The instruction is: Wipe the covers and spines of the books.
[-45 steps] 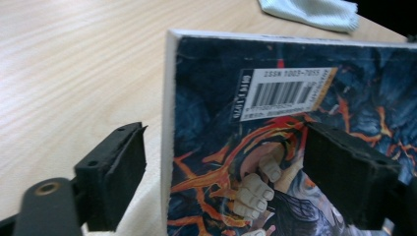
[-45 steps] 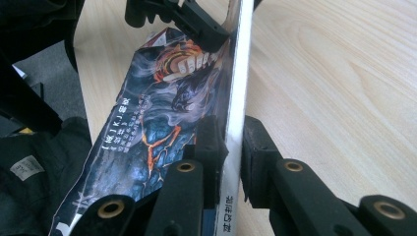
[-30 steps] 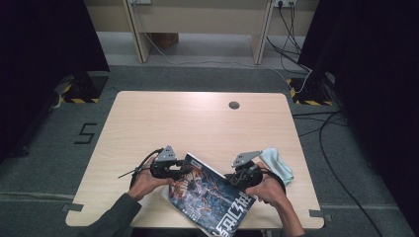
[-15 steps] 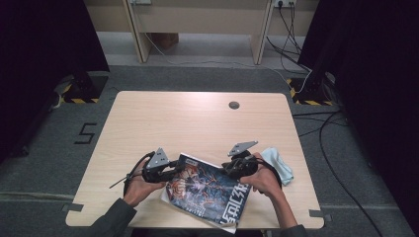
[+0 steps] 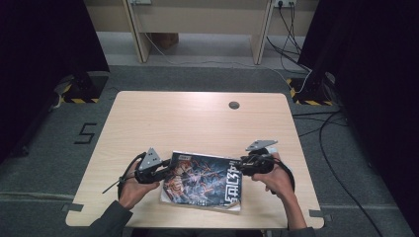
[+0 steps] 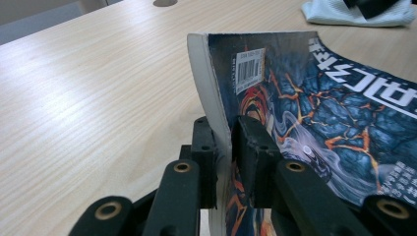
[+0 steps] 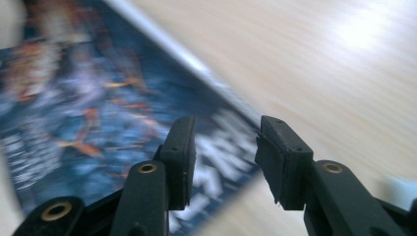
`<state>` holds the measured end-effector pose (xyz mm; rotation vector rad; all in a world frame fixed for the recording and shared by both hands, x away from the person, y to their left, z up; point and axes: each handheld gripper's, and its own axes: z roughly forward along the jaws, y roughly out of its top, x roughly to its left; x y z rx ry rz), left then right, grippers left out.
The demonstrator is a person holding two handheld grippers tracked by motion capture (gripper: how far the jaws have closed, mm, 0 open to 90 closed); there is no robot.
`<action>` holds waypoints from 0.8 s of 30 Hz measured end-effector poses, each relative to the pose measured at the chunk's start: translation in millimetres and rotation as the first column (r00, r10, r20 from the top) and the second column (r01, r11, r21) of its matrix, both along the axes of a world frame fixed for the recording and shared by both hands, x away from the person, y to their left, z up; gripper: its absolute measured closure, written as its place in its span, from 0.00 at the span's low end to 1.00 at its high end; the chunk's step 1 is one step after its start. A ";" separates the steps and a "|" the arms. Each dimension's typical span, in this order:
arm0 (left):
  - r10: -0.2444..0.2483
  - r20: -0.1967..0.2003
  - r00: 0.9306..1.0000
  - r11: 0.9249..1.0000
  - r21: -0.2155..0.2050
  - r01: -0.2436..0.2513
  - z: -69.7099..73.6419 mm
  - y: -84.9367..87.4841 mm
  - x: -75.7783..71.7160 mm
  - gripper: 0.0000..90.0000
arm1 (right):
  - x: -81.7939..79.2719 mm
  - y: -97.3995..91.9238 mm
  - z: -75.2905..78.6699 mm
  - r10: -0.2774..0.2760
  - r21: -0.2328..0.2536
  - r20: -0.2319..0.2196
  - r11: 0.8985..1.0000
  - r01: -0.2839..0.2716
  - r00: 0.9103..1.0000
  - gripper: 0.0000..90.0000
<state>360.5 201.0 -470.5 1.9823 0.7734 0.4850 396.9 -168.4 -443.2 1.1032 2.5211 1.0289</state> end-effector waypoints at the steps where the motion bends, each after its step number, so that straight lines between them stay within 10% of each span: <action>1: -0.001 -0.002 1.000 1.000 0.000 0.001 -0.3 0.2 -1.6 0.87 | 0.7 -8.3 2.0 -0.049 -0.021 0.008 0.999 0.049 0.999 0.63; 8: -0.011 -0.015 1.000 1.000 -0.021 0.011 -0.5 3.0 -17.6 0.88 | 2.1 -53.7 1.0 -0.249 -0.073 0.001 0.966 0.248 0.968 0.48; 11: -0.024 -0.004 1.000 1.000 -0.006 0.024 0.2 2.5 -25.4 0.89 | 5.2 -72.1 -4.6 -0.348 -0.092 0.013 0.933 0.348 0.937 0.45; 17: -0.021 0.002 1.000 1.000 -0.013 0.021 0.2 2.3 -28.1 0.89 | 9.2 -88.1 -20.3 -0.382 -0.180 0.009 0.908 0.377 0.924 0.51; 24: -0.028 0.005 1.000 1.000 -0.002 0.028 -0.5 0.9 -31.4 0.89 | 14.2 -95.7 -35.5 -0.391 -0.207 -0.029 0.902 0.378 0.920 0.60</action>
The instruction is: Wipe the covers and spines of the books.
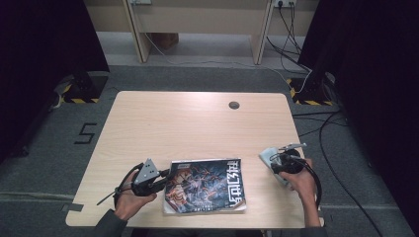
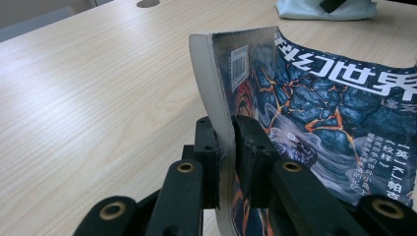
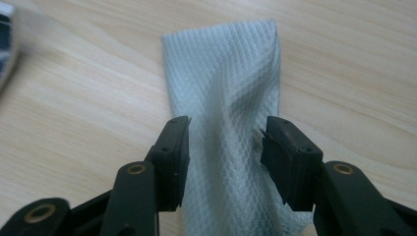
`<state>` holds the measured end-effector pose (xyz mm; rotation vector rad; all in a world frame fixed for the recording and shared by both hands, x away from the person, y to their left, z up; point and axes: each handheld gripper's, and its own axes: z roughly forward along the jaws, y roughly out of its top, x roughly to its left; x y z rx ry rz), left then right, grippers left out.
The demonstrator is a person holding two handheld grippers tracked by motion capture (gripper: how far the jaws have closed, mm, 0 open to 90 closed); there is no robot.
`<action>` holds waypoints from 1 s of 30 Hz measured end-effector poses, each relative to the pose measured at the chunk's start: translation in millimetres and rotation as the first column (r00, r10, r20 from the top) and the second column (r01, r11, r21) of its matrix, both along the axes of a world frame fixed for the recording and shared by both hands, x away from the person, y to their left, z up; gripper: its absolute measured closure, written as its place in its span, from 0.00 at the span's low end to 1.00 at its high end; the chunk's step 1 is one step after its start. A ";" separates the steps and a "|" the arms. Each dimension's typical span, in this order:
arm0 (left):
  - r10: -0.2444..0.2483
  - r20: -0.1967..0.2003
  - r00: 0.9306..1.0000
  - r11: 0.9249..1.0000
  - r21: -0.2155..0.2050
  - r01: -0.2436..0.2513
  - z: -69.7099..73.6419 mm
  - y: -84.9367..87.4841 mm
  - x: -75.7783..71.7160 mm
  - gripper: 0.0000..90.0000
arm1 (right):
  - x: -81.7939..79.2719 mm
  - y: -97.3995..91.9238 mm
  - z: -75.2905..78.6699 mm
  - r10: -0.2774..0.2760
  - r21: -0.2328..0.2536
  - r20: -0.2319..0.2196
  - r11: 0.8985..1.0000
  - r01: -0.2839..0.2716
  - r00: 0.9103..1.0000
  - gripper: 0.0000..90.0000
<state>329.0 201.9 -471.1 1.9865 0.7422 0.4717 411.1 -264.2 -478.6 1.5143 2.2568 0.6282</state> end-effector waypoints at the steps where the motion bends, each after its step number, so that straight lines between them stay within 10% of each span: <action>1: 0.002 -0.001 1.000 1.000 0.000 -0.002 -0.4 -0.3 -0.3 0.89 | 0.7 -0.7 -2.9 -0.004 -0.001 -0.003 1.000 0.004 1.000 0.62; 7: -0.019 0.005 1.000 1.000 0.010 0.019 -2.0 -2.4 -5.4 0.89 | 0.4 -10.1 -9.6 -0.009 0.089 0.001 0.996 0.009 1.000 0.69; 18: -0.044 0.024 0.999 0.998 0.037 0.043 -5.4 -9.3 -8.5 0.89 | 0.8 -7.2 -5.8 0.016 0.118 0.038 0.993 -0.020 0.999 0.88; 30: -0.055 0.047 0.997 0.997 0.047 0.053 -5.8 -13.2 -9.6 0.89 | -1.1 57.9 30.9 0.174 0.239 0.171 0.947 -0.213 0.970 0.88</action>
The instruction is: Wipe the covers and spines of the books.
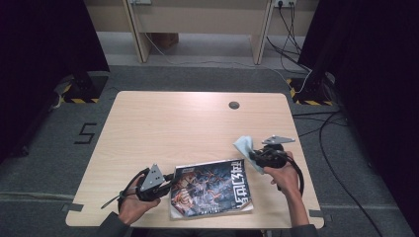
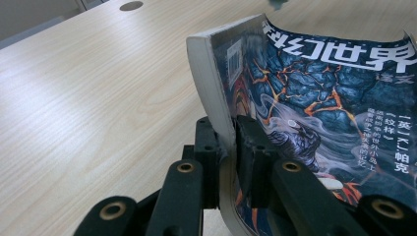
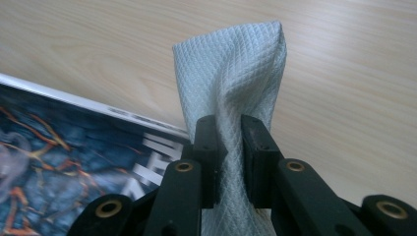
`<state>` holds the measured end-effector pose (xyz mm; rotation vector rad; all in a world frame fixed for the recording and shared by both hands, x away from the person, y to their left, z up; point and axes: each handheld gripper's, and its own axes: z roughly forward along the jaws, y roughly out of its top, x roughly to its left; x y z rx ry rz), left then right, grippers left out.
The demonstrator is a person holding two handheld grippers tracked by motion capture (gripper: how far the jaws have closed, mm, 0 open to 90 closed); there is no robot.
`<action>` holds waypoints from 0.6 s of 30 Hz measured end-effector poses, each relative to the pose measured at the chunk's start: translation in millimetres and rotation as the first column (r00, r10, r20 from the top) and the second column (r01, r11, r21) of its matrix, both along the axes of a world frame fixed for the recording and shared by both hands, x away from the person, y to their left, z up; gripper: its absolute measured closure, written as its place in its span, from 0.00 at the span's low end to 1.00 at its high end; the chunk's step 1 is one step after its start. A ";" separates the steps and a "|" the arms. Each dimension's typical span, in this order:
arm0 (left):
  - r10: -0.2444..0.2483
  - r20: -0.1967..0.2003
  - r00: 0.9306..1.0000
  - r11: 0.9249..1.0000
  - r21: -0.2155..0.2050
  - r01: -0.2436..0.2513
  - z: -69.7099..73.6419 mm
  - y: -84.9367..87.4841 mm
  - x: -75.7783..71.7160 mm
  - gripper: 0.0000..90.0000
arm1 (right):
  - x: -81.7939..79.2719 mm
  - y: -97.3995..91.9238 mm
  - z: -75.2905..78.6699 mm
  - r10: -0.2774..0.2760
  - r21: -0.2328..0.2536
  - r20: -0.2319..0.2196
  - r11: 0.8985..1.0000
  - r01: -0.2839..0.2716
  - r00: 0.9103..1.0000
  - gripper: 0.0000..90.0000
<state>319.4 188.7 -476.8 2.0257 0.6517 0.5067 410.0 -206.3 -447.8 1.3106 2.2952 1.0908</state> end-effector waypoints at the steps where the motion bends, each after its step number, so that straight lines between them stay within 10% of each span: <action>1: -0.001 0.002 1.000 1.000 0.000 0.001 0.1 -0.2 -0.1 0.89 | 1.5 9.8 0.6 0.027 0.001 0.005 1.000 -0.027 1.000 0.88; 7: -0.011 0.032 0.999 1.000 0.012 0.011 1.1 -2.4 -2.5 0.89 | 3.5 49.4 -5.6 0.132 -0.012 -0.017 0.991 -0.132 0.991 0.87; 18: -0.020 0.051 0.999 0.999 0.028 0.018 1.6 -5.1 -3.0 0.89 | 7.5 64.0 -12.1 0.141 -0.056 -0.018 0.988 -0.141 0.990 0.87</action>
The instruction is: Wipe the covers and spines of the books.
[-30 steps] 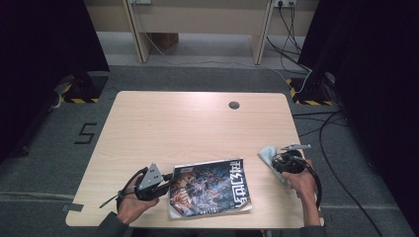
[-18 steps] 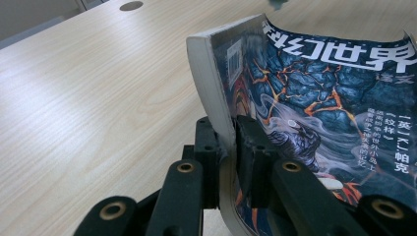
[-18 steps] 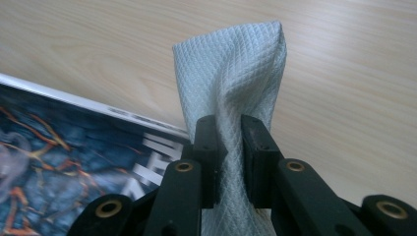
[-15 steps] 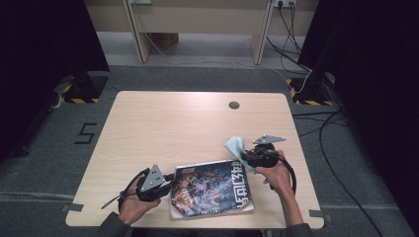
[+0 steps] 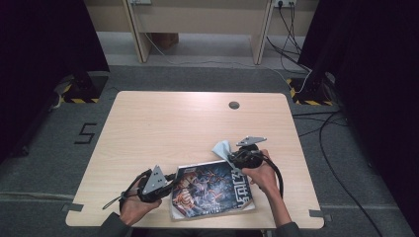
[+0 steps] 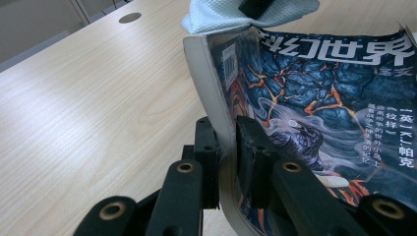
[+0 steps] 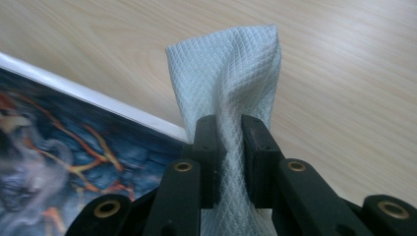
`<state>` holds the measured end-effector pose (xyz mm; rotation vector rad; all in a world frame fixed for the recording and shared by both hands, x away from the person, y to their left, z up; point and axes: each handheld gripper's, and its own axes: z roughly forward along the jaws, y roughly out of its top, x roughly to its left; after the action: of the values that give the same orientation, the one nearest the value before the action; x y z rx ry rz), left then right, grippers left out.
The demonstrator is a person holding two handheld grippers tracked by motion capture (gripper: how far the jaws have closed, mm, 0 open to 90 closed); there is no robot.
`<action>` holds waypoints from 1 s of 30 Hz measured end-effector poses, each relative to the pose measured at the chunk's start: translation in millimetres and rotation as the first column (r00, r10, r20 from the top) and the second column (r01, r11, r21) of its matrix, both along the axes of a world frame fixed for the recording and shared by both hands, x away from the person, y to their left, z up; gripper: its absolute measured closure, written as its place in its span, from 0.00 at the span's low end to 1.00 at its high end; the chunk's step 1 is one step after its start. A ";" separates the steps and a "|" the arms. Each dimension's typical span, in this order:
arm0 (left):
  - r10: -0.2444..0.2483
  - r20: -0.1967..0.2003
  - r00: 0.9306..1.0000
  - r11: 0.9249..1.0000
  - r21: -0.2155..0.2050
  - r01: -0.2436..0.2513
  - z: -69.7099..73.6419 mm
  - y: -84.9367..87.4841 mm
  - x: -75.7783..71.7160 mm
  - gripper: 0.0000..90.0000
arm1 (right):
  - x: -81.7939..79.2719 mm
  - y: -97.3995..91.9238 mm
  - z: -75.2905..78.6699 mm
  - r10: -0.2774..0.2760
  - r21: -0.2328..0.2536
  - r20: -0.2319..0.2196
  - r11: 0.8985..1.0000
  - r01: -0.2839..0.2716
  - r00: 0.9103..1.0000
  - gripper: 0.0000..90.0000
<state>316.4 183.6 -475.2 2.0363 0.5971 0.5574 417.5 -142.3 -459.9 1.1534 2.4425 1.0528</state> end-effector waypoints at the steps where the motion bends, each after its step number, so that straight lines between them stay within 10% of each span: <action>1: 0.001 0.003 1.000 1.000 0.000 -0.001 -0.2 -0.2 -0.2 0.89 | -1.5 3.6 1.5 0.016 0.021 0.001 1.000 -0.016 1.000 0.87; 8: 0.002 0.007 1.000 1.000 0.006 -0.002 -0.8 0.3 0.2 0.88 | -18.0 42.8 20.1 0.134 0.030 0.055 0.990 -0.136 0.989 0.87; 20: 0.004 0.002 1.000 1.000 0.000 -0.004 -1.7 0.8 1.1 0.87 | -12.0 31.2 14.5 0.066 -0.017 0.038 0.998 -0.065 0.997 0.87; 30: 0.012 -0.003 1.000 1.000 0.009 -0.012 -3.4 1.4 1.8 0.87 | -39.0 94.9 39.4 0.247 0.041 0.111 0.967 -0.253 0.963 0.87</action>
<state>318.3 185.0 -478.7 2.0435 0.6097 0.5655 378.5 -47.4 -420.4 0.7940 2.5364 1.2249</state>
